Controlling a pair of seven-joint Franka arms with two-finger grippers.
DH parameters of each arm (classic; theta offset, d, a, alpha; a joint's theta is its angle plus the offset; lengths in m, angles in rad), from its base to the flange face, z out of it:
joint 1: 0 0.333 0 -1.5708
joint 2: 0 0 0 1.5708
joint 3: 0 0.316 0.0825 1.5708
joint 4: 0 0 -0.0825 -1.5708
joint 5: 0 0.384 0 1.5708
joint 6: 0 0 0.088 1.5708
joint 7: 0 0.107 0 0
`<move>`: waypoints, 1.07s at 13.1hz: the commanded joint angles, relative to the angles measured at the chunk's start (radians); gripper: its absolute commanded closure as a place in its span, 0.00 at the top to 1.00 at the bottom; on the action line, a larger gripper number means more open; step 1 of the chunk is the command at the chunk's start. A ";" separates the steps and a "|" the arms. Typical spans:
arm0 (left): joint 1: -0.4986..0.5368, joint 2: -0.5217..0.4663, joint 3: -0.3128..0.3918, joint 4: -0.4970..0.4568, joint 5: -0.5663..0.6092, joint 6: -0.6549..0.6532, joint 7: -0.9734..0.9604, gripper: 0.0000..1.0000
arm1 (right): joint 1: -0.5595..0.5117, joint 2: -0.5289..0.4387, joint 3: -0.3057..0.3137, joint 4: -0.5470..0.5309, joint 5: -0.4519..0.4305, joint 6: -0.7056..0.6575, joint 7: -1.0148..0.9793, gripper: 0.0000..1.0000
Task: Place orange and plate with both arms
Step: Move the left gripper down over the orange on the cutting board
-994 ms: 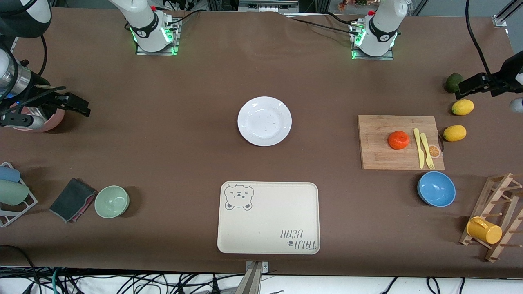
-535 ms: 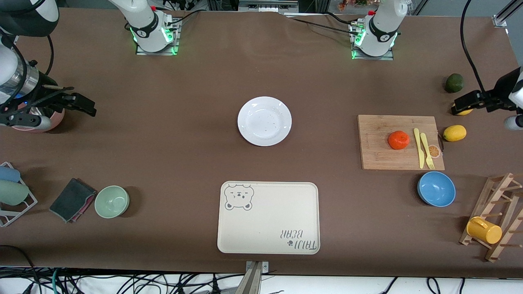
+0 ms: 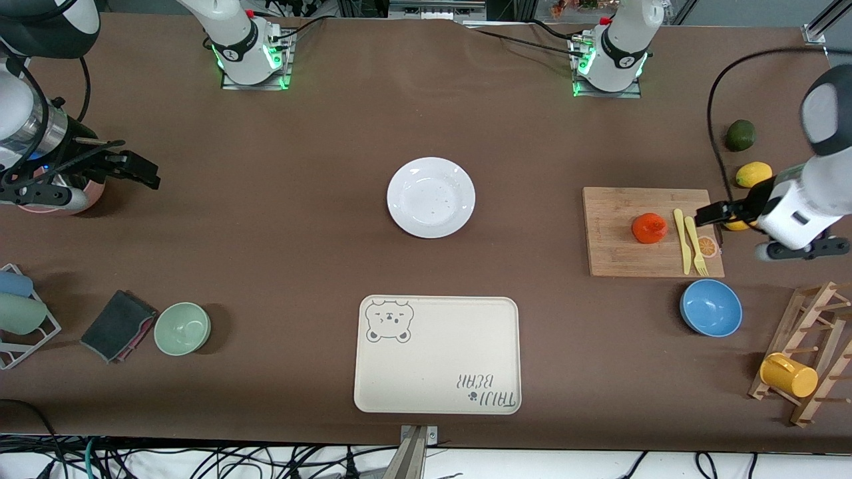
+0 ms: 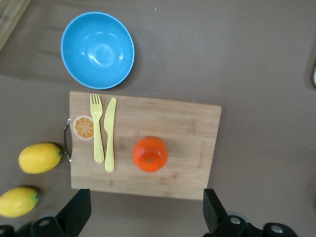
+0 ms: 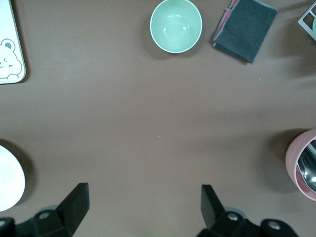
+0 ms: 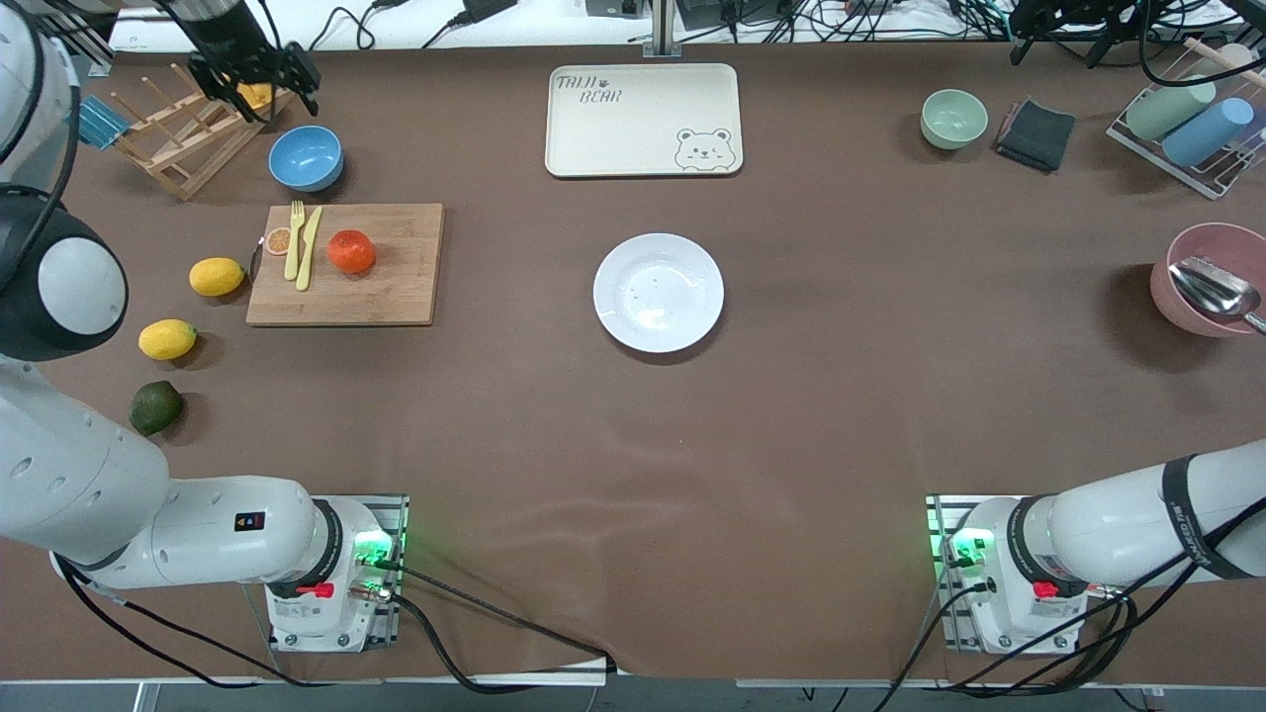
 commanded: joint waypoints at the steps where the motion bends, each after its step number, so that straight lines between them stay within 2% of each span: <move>1: 0.005 -0.017 0.000 -0.189 0.018 0.195 0.014 1.00 | -0.001 -0.013 -0.001 0.004 -0.003 -0.024 0.015 1.00; 5: 0.004 -0.016 0.000 -0.401 0.018 0.422 0.011 1.00 | -0.003 -0.013 -0.006 0.004 -0.003 -0.024 0.015 1.00; 7: 0.005 -0.016 0.001 -0.472 0.018 0.476 0.011 1.00 | -0.003 -0.013 -0.004 0.004 -0.003 -0.024 0.015 1.00; 14: 0.005 0.047 0.020 -0.489 0.018 0.540 0.013 1.00 | -0.003 -0.013 -0.004 0.005 -0.001 -0.025 0.016 1.00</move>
